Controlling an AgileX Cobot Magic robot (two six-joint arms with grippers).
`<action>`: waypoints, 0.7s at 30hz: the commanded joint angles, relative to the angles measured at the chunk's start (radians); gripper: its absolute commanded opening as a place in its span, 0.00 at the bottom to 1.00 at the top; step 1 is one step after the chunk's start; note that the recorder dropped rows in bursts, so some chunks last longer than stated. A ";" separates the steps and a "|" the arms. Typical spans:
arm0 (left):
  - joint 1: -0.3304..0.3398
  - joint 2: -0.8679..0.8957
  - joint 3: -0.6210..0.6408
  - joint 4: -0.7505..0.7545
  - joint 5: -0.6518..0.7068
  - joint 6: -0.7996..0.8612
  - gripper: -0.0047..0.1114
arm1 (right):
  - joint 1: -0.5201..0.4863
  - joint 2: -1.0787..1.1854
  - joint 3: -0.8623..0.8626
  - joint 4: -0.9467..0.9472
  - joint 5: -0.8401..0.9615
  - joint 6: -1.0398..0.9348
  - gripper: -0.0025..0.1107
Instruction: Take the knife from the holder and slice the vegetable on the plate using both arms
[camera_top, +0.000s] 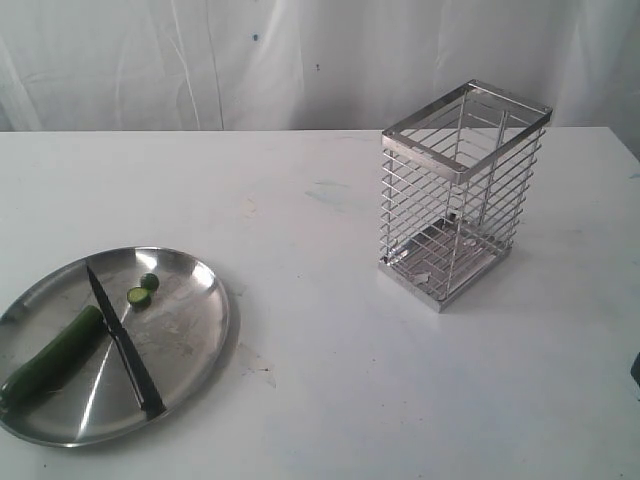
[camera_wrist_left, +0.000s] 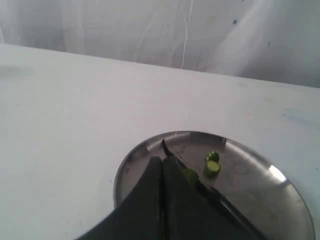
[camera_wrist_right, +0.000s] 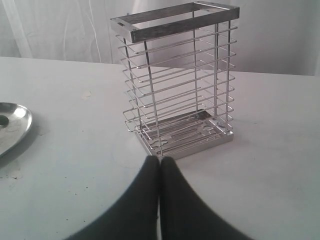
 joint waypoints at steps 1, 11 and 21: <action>-0.004 -0.005 0.052 -0.009 -0.018 -0.006 0.04 | -0.005 -0.004 0.007 -0.011 -0.009 0.004 0.02; -0.004 -0.005 0.052 -0.009 0.062 -0.006 0.04 | -0.005 -0.004 0.007 -0.009 -0.009 0.004 0.02; -0.004 -0.005 0.052 -0.009 0.064 -0.006 0.04 | -0.005 -0.004 0.007 -0.009 -0.009 0.004 0.02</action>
